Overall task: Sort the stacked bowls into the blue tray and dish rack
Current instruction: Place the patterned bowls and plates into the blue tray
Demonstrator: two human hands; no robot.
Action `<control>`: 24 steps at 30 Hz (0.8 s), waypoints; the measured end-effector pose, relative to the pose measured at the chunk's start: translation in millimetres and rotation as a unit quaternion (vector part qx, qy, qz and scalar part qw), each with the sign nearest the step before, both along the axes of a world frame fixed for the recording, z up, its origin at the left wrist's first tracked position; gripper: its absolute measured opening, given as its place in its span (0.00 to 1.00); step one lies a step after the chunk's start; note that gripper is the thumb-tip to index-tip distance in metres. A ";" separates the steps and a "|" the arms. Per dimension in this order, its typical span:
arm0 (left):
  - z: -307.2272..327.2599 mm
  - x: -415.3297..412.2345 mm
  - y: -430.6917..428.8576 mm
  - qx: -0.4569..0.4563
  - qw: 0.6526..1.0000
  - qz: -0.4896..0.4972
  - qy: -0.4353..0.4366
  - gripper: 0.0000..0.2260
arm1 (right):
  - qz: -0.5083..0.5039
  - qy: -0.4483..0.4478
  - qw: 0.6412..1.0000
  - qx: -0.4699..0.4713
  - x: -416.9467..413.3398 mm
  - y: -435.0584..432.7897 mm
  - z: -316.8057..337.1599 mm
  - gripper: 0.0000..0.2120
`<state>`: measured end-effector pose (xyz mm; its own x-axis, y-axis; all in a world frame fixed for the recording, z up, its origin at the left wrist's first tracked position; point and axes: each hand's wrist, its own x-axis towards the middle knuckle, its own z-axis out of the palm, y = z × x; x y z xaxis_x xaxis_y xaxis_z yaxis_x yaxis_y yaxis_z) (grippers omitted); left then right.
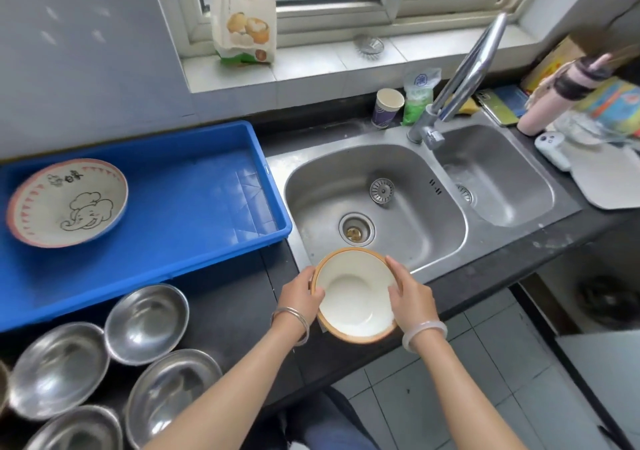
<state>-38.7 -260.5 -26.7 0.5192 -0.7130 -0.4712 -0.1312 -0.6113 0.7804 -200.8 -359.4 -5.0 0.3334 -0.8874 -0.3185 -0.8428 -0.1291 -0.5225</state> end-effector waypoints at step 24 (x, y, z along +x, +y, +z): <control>48.7 264.8 150.2 -0.224 0.837 0.495 0.070 0.06 | 0.146 -0.230 0.949 0.159 364.0 68.0 48.9 0.15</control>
